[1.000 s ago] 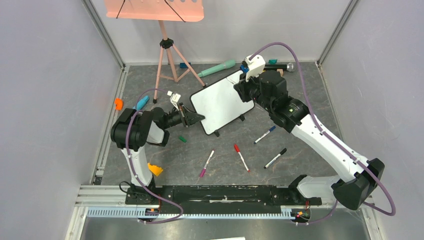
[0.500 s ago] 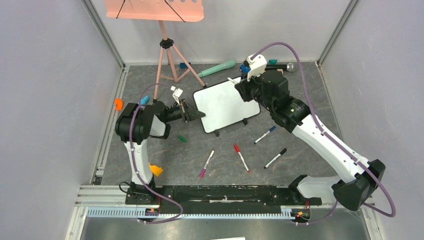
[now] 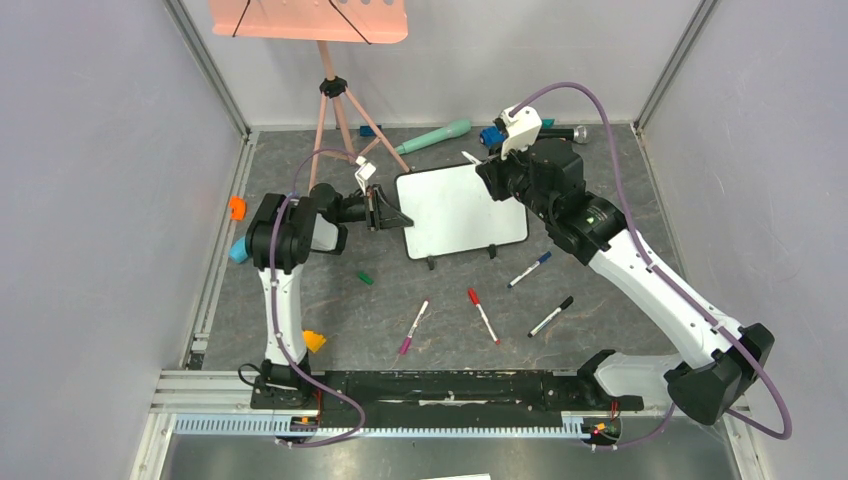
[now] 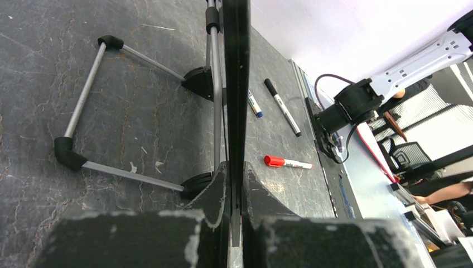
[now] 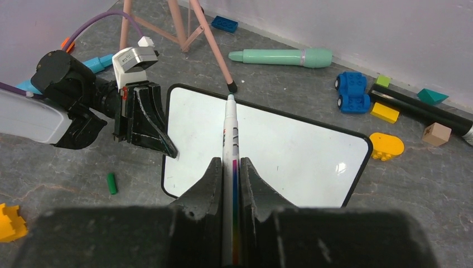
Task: Write a sentence on the whiteboard
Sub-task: Adjust the whiteboard on the whiteboard stand.
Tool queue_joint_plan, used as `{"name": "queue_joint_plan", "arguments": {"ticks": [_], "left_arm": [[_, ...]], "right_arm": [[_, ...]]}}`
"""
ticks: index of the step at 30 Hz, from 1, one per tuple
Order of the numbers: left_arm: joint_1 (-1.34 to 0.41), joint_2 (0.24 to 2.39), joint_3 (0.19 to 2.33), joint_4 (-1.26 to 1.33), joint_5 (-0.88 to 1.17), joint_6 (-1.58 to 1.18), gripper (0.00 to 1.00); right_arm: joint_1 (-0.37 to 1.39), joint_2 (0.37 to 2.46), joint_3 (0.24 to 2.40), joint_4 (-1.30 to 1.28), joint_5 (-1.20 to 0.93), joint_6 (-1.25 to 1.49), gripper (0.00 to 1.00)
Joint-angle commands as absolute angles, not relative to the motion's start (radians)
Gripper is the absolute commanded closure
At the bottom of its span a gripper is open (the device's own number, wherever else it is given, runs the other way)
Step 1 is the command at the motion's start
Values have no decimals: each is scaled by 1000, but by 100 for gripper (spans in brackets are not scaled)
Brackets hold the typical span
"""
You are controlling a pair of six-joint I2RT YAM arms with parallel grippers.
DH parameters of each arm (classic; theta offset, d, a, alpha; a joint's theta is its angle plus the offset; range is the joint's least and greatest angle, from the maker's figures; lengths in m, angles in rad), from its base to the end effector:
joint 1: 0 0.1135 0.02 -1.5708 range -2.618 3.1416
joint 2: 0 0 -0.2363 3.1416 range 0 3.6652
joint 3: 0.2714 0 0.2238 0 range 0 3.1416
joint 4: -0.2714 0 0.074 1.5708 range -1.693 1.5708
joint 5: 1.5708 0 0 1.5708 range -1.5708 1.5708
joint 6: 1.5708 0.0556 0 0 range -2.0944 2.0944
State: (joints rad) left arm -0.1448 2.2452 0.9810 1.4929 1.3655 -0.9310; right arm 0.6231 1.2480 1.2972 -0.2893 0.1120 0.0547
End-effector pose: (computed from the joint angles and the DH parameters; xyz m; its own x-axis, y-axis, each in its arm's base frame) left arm 0.3612 -0.1077 0.1300 -0.6466 -0.0710 -0.7595 0.7609 0.0120 -0.6488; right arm 0.2334 0.1601 0.3774 -0.2197 -0.0910 -0.9713 -0.4804 0.8766 0.0266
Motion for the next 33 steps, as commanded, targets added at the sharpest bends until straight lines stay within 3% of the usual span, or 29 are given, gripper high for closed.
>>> {"name": "queue_joint_plan", "arguments": {"ticks": [1,13,21,27,33], "left_arm": [[-146,2293,1031,1557,1483,-970,98],[-184,2339,1087,1557,1521,-926,98],[-166,2297,993,1557,1524,-805,98],[-106,2220,850,1545,1412,-659,98],[-114,2271,923,1555,1453,-741,98]], "right_arm": [[617,1223,1303,-276,125,42,100],[613,1242,1328,-285,115,61,100],[612,1257,1336,-284,99,79,100],[614,1263,1337,-289,94,79,100],[613,1269,1333,-289,83,82,100]]}}
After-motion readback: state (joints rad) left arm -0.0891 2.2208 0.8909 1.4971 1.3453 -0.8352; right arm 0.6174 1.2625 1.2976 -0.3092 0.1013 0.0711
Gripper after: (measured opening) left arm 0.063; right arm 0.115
